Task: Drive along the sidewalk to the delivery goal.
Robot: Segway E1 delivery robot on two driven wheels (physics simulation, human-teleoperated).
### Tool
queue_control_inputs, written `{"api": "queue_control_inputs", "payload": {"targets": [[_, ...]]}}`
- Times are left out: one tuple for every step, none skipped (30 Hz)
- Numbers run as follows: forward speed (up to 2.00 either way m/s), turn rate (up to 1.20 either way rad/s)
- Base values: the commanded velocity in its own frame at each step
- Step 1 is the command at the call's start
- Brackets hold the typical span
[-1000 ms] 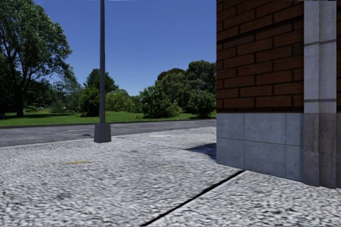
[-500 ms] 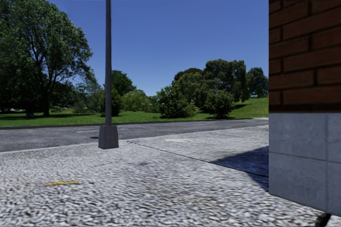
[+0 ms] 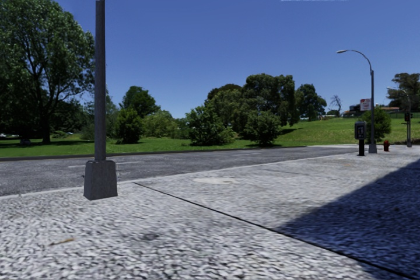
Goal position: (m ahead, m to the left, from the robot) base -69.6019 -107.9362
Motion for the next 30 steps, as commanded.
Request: {"api": "queue_control_inputs", "payload": {"targets": [[2.00,-0.33],[2.00,-0.36],[2.00,-0.38],[2.00,-0.38],[2.00,-0.39],[2.00,-0.40],[2.00,-0.40],[2.00,-0.40],[2.00,-0.40],[2.00,-0.40],[2.00,-0.40],[2.00,-0.40],[2.00,-0.40],[2.00,-0.40],[2.00,-0.40],[2.00,-0.40],[2.00,-0.40],[2.00,-0.41],[2.00,-0.43],[2.00,-0.44],[2.00,-0.44],[2.00,-0.45],[2.00,-0.45],[2.00,-0.45],[2.00,-0.45],[2.00,-0.45],[2.00,-0.45],[2.00,-0.45],[2.00,-0.45],[2.00,-0.45]]}}
